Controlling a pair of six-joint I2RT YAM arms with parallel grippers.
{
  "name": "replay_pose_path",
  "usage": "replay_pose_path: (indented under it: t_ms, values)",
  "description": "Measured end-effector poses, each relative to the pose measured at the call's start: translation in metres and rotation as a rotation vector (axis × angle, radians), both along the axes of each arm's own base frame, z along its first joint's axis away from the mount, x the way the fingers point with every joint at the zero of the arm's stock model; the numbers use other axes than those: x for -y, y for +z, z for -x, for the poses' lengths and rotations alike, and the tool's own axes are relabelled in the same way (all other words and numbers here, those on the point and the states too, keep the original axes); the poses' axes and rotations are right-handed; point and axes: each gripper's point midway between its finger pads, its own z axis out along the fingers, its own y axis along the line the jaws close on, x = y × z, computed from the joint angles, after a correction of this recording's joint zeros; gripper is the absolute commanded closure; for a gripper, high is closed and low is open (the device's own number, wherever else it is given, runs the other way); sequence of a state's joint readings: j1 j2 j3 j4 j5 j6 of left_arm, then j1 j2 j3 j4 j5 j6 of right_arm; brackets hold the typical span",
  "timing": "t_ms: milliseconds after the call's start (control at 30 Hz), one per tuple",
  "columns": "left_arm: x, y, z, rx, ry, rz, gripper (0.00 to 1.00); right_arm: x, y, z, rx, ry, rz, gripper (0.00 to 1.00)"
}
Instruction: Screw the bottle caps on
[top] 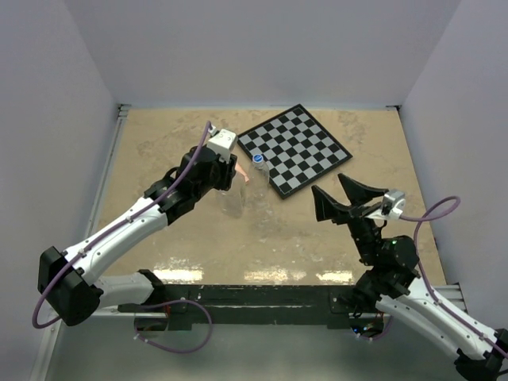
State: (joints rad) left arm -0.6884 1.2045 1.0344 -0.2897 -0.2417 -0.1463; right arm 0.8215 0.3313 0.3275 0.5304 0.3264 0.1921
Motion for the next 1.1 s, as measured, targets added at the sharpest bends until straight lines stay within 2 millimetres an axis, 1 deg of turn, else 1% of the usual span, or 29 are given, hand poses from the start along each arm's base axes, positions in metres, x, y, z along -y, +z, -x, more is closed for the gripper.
replay_pose_path:
  t_ms: [33,67,133,167,200,300,433,533,633,733,867,933,1000,1100]
  values:
    - [0.0,0.0,0.0,0.0,0.001,-0.001,0.43,0.003,-0.002,-0.002,-0.013,-0.015,-0.003,0.01]
    - [0.0,0.0,0.0,0.0,0.002,-0.001,0.35,0.005,-0.006,-0.004,-0.03,-0.03,-0.001,0.01]
    - [-0.002,-0.001,0.0,-0.003,0.007,-0.011,0.14,0.008,-0.015,-0.009,-0.068,-0.06,0.013,0.02]
    - [-0.004,-0.002,0.001,-0.005,0.011,-0.019,0.05,0.009,-0.018,-0.01,-0.083,-0.071,0.021,0.01]
    - [-0.006,-0.003,0.001,-0.006,0.016,-0.025,0.0,0.011,-0.021,-0.012,-0.097,-0.087,0.026,0.02]
    - [-0.012,0.003,0.002,0.008,0.037,-0.028,0.0,0.02,-0.017,-0.014,-0.113,-0.131,0.008,0.02]
    - [-0.025,0.022,0.001,0.053,0.074,-0.003,0.0,0.039,-0.008,-0.015,-0.127,-0.197,-0.068,0.01]
    - [-0.047,0.04,-0.002,0.098,0.132,0.031,0.0,0.05,0.0,-0.011,-0.127,-0.218,-0.106,0.01]
    - [-0.077,0.063,-0.001,0.181,0.212,0.094,0.0,0.065,0.016,0.002,-0.088,-0.219,-0.166,0.01]
    - [-0.11,0.081,0.014,0.287,0.304,0.147,0.0,0.086,0.032,0.018,-0.053,-0.223,-0.256,0.02]
    - [-0.144,0.092,0.041,0.433,0.394,0.215,0.0,0.115,0.041,0.03,-0.065,-0.275,-0.328,0.01]
    - [-0.162,0.093,0.055,0.506,0.447,0.246,0.0,0.128,0.046,0.034,-0.085,-0.307,-0.352,0.01]
    - [-0.18,0.099,0.072,0.585,0.492,0.291,0.0,0.138,0.049,0.037,-0.103,-0.333,-0.367,0.01]
    - [-0.196,0.111,0.092,0.688,0.514,0.344,0.0,0.148,0.048,0.038,-0.134,-0.374,-0.381,0.01]
